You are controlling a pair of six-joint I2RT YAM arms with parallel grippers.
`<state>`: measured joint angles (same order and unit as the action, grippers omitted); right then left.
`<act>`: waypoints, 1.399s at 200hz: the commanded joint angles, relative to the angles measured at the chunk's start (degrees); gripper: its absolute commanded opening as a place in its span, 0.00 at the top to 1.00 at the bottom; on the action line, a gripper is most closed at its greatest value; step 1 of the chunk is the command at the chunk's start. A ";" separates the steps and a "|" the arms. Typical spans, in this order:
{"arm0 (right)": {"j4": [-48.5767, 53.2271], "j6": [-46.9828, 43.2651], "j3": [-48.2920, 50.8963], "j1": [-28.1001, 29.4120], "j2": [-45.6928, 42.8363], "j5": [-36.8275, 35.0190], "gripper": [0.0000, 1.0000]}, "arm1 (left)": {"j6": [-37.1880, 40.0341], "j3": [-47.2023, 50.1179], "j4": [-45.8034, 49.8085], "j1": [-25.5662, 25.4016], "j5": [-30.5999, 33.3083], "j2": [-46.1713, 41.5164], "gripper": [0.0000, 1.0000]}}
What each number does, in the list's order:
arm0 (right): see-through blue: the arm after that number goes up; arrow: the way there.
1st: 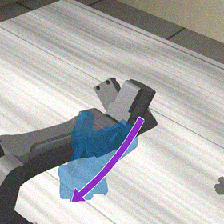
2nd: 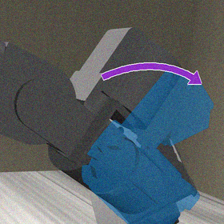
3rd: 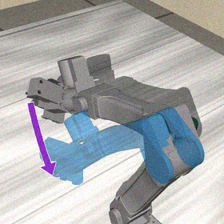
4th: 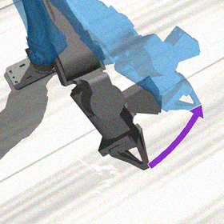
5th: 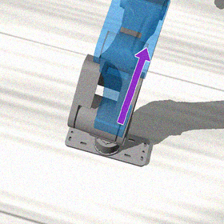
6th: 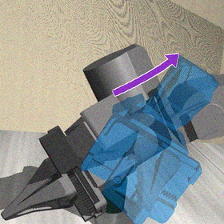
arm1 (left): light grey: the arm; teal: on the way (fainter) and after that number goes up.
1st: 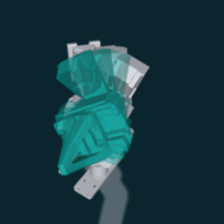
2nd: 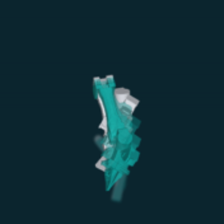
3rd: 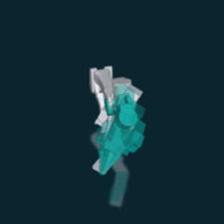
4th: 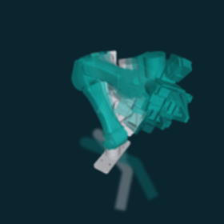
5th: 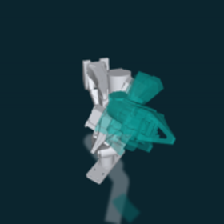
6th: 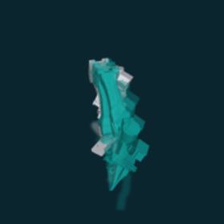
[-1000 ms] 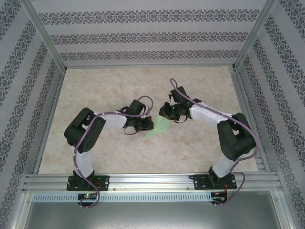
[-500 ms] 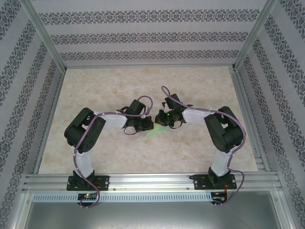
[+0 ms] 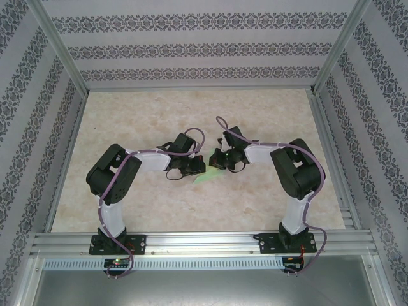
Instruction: Fold a paper plane with a square sheet of paper (pick it up from the middle)
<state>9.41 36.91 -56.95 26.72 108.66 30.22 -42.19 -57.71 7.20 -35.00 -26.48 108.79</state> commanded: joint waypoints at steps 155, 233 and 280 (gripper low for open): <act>-6.18 3.69 2.23 2.75 -0.50 -1.58 0.96 | 0.62 1.68 11.96 0.24 6.36 2.61 1.00; -2.72 -1.43 -0.22 -8.61 3.55 -4.39 0.96 | 0.95 2.51 12.30 0.26 5.91 2.61 1.00; -0.66 -2.70 -3.85 -12.07 3.09 -5.47 0.96 | 1.06 2.43 12.22 0.28 5.58 2.60 1.00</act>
<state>7.09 36.62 -58.81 17.23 111.20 32.77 -42.13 -58.19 8.58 -35.00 -26.26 108.79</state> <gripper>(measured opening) 0.048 0.055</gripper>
